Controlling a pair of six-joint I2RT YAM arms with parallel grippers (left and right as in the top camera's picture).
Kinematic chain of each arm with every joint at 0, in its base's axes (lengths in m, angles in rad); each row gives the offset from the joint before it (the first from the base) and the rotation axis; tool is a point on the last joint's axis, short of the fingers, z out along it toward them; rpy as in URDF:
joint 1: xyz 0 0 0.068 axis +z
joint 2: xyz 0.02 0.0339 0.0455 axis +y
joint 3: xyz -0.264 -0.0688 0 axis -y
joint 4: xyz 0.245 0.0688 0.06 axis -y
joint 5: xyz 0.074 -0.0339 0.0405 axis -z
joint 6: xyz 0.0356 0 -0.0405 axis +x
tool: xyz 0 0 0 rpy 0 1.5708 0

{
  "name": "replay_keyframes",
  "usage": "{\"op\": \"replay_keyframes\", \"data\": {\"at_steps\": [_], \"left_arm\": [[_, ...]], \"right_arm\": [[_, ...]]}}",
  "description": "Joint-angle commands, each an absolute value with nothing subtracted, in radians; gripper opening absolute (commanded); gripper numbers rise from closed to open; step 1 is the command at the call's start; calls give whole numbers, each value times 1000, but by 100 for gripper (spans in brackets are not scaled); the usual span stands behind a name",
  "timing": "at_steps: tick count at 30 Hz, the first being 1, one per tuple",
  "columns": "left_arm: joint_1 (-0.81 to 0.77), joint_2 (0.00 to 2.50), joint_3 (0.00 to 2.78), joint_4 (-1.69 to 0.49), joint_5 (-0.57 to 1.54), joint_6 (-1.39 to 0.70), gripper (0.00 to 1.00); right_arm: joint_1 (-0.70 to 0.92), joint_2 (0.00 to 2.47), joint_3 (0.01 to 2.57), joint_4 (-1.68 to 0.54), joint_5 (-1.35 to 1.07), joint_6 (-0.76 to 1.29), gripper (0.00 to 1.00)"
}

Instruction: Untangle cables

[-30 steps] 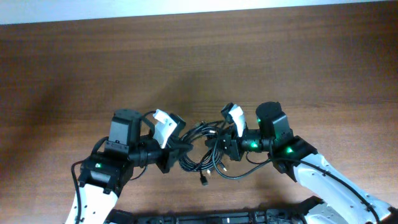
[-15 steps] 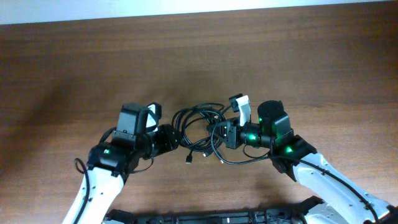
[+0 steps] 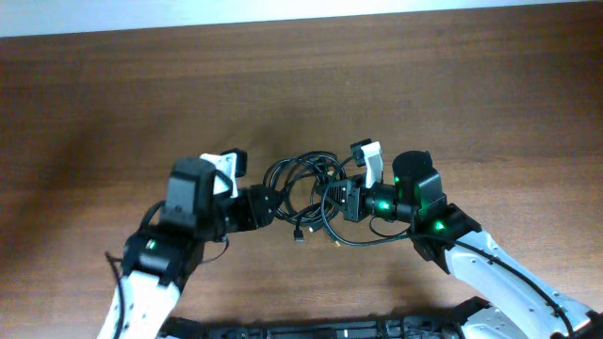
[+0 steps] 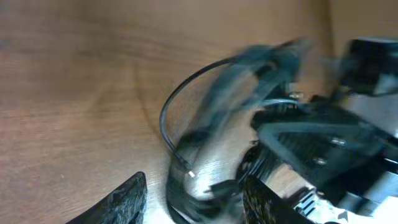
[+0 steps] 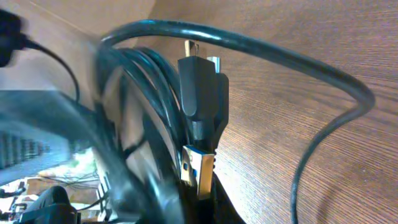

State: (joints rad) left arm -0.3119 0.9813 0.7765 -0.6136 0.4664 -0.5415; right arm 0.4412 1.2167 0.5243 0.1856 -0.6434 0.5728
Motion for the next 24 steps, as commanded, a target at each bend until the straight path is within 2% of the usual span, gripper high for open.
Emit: {"op": "replay_keyframes", "data": {"at_steps": [1,6,9,11,13,14,15,17,19,21,24], "left_arm": [[-313,889,794,-630,429,-521,58],[-366,943,793,-648,364,-522,61],[-410,1053,793,-640,358,-550,70],[-442,1137,793,-597,363,-577,68],[-483,1212,793,-538,361,-583,43],[-489,1235,793,-528,361,-583,20],[-489,1246,793,-527,361,-583,2],[-489,1243,793,-527,360,-583,0],[-488,1230,793,-527,336,-583,0],[-488,1216,793,-528,305,-583,0],[-488,1200,793,-536,266,-583,0]], "right_arm": [[445,1217,533,191,-649,567,4],[445,1217,533,191,-649,567,4],[445,1217,533,191,-650,567,4],[445,1217,533,191,-650,567,5],[445,1217,533,191,-650,567,5],[445,1217,533,191,-650,566,5],[444,1217,533,191,-649,566,5],[443,1217,533,191,-649,566,5],[443,1217,533,187,-649,566,12],[443,1217,533,185,-650,565,31],[379,1194,535,195,-763,552,51]]}}
